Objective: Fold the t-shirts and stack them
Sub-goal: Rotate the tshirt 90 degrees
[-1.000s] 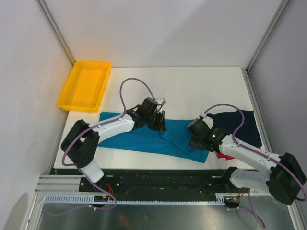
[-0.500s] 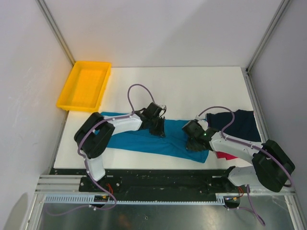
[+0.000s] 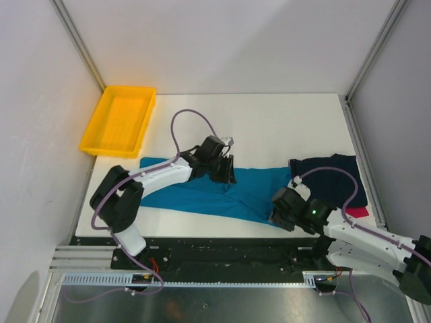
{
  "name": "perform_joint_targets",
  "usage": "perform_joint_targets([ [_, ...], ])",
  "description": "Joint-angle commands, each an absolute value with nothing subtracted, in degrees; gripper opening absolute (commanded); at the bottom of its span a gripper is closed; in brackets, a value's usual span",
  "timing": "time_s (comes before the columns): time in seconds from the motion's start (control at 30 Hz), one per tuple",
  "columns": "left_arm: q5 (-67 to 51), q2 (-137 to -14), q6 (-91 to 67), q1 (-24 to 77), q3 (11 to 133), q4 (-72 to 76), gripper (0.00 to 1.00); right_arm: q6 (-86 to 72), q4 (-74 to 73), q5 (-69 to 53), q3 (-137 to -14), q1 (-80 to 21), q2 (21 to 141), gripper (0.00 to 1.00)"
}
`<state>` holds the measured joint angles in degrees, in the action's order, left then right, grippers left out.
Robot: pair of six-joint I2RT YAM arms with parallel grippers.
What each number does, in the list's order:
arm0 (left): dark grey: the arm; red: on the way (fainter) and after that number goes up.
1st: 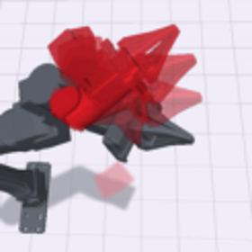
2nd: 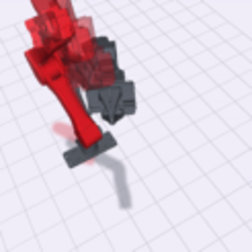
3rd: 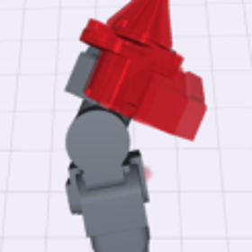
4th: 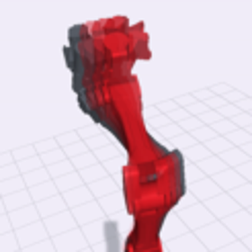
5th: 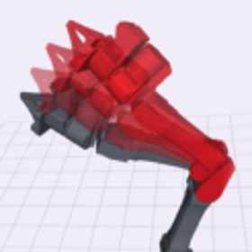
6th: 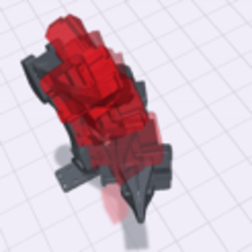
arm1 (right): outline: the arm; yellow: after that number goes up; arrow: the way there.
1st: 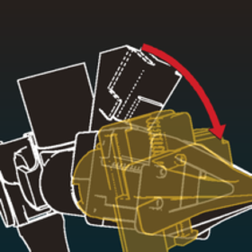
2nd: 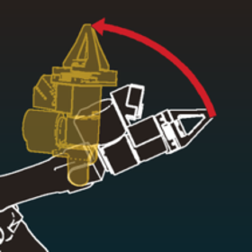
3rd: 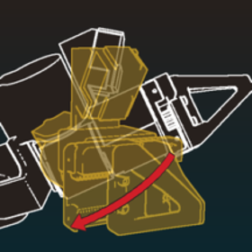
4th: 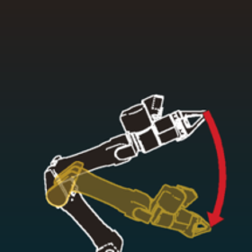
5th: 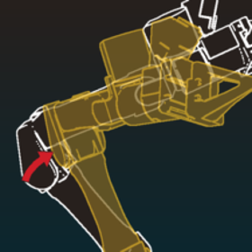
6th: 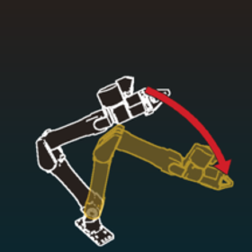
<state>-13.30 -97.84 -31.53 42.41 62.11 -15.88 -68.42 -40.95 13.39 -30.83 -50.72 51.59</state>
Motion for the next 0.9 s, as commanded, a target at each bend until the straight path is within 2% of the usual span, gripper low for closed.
perform_joint_targets([
  [0.0, -13.75, -91.50, -30.81, 42.56, 64.81, -17.12, 0.35, -80.96, -44.52, 14.03, -26.30, -53.46, 46.69, 0.49],
  [0.23, -12.92, -86.27, -29.93, 41.65, 62.15, -18.41, 0.36, -86.39, -38.78, 16.33, -22.62, -53.96, 44.96, 0.55],
  [0.53, -13.10, -81.80, -29.44, 39.81, 58.62, -18.79, 0.36, -90.18, -35.88, 20.18, -19.23, -52.90, 45.79, 0.51],
  [0.7, -12.29, -79.31, -28.97, 38.52, 56.70, -19.52, 0.36, -83.61, -29.80, 19.10, -19.44, -46.37, 50.41, 0.44],
  [0.87, -11.42, -77.75, -28.71, 36.51, 53.53, -20.29, 0.36, -72.46, -19.27, 13.48, -22.24, -34.27, 61.00, 0.42],
])
